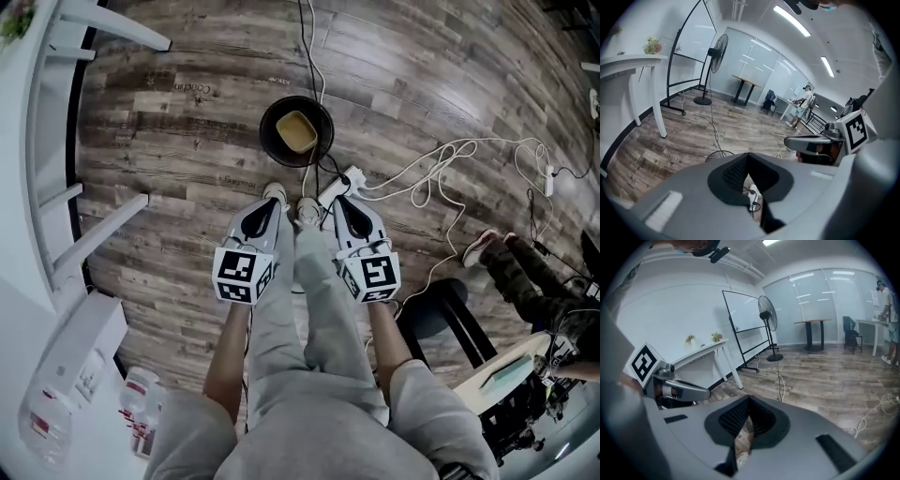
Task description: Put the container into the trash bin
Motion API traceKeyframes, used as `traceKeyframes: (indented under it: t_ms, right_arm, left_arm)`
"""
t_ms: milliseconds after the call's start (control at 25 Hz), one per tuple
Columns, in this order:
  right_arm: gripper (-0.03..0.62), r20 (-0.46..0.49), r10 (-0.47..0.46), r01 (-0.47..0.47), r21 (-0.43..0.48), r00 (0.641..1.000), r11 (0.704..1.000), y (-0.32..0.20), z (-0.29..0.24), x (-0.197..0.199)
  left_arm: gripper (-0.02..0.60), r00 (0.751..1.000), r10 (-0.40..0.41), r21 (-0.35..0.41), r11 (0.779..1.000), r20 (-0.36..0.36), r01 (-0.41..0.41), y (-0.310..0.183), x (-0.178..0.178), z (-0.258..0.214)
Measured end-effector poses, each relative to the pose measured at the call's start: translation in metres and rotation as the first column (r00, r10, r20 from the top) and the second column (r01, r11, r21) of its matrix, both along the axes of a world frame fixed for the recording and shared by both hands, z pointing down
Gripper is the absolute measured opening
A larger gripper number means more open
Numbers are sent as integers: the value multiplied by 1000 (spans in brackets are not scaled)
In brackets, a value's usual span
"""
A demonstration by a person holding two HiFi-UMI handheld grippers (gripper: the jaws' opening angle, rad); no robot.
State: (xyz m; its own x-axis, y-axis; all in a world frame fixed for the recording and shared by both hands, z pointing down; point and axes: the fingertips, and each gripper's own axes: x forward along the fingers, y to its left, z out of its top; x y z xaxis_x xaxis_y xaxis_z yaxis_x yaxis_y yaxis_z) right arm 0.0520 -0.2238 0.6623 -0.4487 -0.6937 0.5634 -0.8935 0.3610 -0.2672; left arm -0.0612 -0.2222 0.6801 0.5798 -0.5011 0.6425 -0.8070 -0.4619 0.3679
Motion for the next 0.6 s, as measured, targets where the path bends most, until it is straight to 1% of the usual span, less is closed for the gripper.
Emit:
traceKeyframes:
  t_ms: [160,280,600]
  right_arm:
    - [15,-2,-1,1,49,1000,999,-15,-34,3]
    - [15,-5,-8,9,96,1000,995,-31,-62,4]
    - [14,-7,-20,21,221,1000,975,-67,-139,9]
  left_arm:
    - [11,1000,1,39,999,4,-1,-10,2,-31]
    - [11,1000,-1,86,996,2,1,-24,4,-59]
    - [11,1000,-18,202,979,3,17,-51,5,-130]
